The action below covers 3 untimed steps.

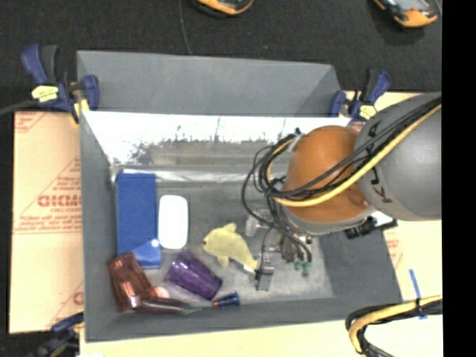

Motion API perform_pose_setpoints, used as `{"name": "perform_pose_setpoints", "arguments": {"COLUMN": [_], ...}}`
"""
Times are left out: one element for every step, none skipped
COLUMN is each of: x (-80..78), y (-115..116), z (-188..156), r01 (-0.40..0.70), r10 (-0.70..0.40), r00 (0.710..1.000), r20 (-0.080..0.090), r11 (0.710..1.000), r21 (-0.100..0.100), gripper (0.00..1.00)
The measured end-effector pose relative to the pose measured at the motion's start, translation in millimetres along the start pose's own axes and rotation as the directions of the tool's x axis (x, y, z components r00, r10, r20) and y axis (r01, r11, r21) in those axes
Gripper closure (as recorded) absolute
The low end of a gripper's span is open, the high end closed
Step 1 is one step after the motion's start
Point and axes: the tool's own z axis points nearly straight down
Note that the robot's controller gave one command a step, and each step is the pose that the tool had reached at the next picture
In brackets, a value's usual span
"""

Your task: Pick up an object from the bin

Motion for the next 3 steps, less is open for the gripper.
{"name": "perform_pose_setpoints", "arguments": {"x": [-9.1, -22.9, -22.6], "y": [-5, 8, 4], "z": [9, 28, 76], "r01": [-0.053, -0.207, -0.368], "r10": [0.053, 0.207, 0.368], "r00": [0.999, 0.978, 0.930], "r20": [0.000, -0.001, 0.003], "r11": [0.999, 0.978, 0.930], "r21": [-0.001, 0.000, -0.002], "gripper": [0.00, 0.00, 0.00]}}
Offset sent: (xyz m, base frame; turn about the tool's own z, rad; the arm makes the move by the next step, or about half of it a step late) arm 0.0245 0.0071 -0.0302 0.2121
